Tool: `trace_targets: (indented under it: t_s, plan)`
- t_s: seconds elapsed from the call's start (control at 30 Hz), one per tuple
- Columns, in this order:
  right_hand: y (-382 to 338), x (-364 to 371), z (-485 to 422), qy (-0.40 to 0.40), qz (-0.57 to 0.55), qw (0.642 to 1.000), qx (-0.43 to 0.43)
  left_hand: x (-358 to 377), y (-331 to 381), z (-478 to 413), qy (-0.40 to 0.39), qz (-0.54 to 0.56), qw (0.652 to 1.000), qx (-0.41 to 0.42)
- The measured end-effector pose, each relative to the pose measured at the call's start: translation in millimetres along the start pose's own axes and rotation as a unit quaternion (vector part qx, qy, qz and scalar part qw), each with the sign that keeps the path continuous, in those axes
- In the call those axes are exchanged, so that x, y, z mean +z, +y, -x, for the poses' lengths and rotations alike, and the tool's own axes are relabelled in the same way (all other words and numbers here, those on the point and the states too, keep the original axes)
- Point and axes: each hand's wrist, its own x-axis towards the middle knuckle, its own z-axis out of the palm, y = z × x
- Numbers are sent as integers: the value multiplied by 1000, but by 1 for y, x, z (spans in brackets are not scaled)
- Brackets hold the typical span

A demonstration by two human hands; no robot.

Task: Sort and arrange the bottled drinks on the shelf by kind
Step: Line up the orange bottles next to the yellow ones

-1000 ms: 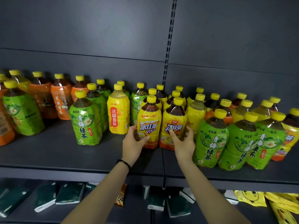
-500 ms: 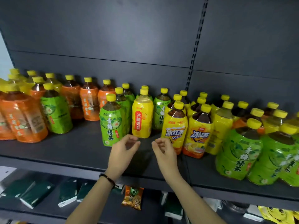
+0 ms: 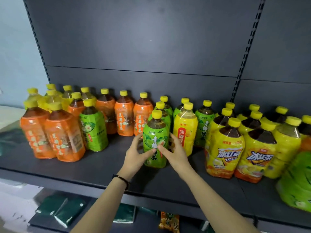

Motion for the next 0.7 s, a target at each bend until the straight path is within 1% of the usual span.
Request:
trace_targets:
  t_s: [0.13,0.17,0.23,0.3,0.33,0.4,0.47,0.53,0.6,0.63,0.7]
  plan:
    - [6,-3,-2,15,-22,999,-20,2,1,-3,-13,27,999,12]
    - [7,-3,-2,21,-21,999,-21,0,1,-4,-26,25,999,12]
    - [7,-1,3,56,0,998,-22,-10,1,-5,-57,-2,998,17]
    - [7,6,12,103,37,994,-33,-29,0,-3,-60,-78,995,33]
    - [7,10,17,118,56,990,-44,-41,0,0,-45,-130,990,44]
    - [3,22,28,124,72,987,-76,-70,-5,13,19,-203,978,53]
    - [-6,36,36,81,71,988,-107,-101,-9,30,98,-235,965,54]
    - [-17,58,36,-13,94,987,-126,-139,-19,43,157,-268,949,51]
    - [-27,85,27,-95,141,976,-138,-180,-30,48,201,-285,936,39]
    - [-32,99,20,-117,163,970,-138,-202,-34,48,221,-285,932,31]
    - [-43,126,4,-134,186,965,-129,-244,-40,44,250,-284,925,20]
